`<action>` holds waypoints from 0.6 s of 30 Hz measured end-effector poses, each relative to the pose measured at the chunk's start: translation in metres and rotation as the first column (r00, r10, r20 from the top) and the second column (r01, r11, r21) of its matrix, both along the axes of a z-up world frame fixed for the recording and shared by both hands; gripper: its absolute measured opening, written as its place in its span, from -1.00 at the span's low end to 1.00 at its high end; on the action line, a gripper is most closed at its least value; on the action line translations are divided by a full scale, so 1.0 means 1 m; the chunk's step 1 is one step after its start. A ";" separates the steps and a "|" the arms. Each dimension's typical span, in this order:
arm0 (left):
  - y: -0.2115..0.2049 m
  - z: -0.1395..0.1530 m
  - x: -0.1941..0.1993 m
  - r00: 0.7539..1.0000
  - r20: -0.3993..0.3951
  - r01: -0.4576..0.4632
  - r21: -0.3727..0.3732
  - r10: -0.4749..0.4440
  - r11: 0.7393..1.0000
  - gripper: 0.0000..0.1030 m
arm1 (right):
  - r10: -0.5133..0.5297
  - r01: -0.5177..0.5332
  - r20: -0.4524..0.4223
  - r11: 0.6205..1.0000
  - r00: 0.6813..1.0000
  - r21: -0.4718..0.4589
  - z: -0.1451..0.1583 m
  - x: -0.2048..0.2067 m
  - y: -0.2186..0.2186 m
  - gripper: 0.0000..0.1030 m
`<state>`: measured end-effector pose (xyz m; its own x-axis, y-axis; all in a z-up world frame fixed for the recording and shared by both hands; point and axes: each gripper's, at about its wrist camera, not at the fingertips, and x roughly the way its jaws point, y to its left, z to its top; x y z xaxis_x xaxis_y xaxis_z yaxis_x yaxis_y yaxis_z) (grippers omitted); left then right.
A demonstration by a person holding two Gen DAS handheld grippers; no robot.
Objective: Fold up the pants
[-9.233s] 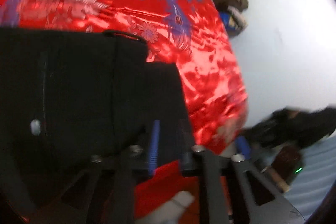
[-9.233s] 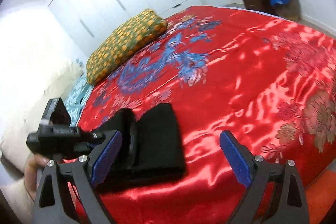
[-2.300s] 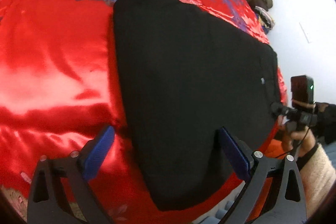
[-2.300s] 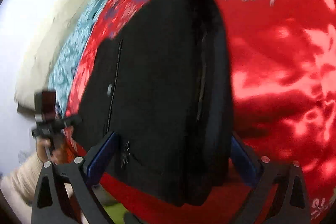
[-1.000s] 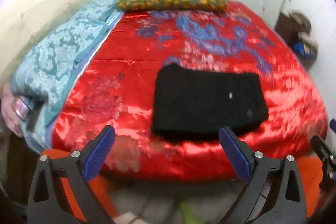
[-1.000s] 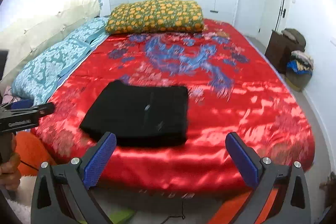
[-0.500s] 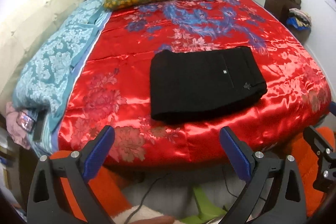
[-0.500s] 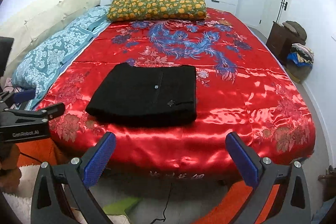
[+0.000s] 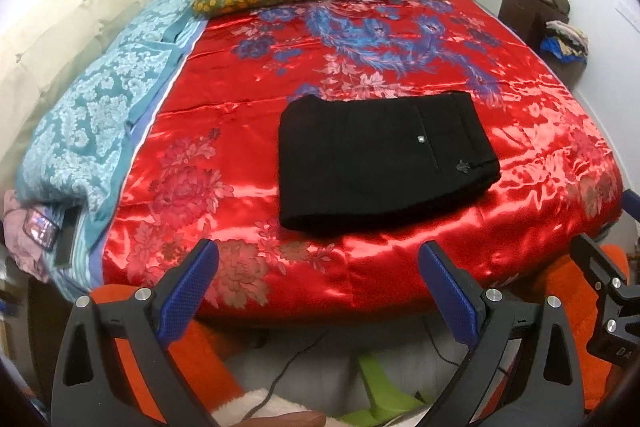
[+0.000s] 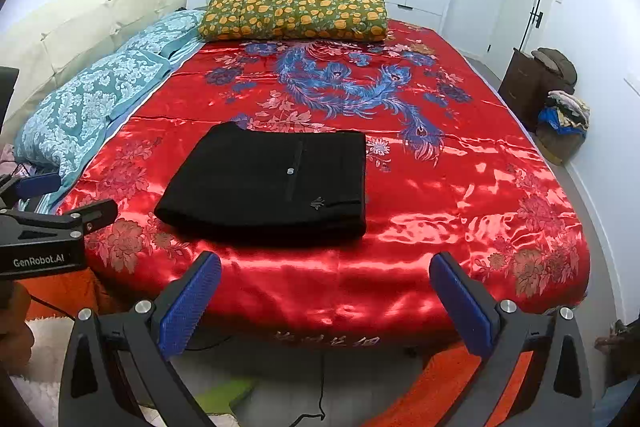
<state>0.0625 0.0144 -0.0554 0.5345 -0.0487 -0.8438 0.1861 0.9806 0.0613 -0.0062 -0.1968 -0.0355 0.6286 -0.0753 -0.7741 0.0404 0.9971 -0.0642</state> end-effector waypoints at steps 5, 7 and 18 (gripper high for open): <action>0.001 0.002 -0.001 1.000 -0.001 0.012 -0.006 -0.012 1.000 0.95 | 0.001 0.000 0.010 1.000 1.000 -0.013 0.007 -0.002 0.001 1.00; 0.002 0.004 -0.001 1.000 -0.002 0.011 -0.011 -0.011 1.000 0.95 | 0.001 -0.001 0.011 1.000 1.000 -0.009 0.010 -0.002 0.001 1.00; 0.006 0.003 -0.003 1.000 -0.011 0.001 -0.007 -0.001 1.000 0.95 | 0.022 -0.022 0.005 1.000 1.000 -0.010 0.012 -0.001 0.007 1.00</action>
<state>0.0597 0.0203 -0.0523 0.5248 -0.0547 -0.8495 0.1875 0.9808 0.0527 -0.0074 -0.1894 -0.0240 0.6344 -0.0696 -0.7699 0.0192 0.9971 -0.0743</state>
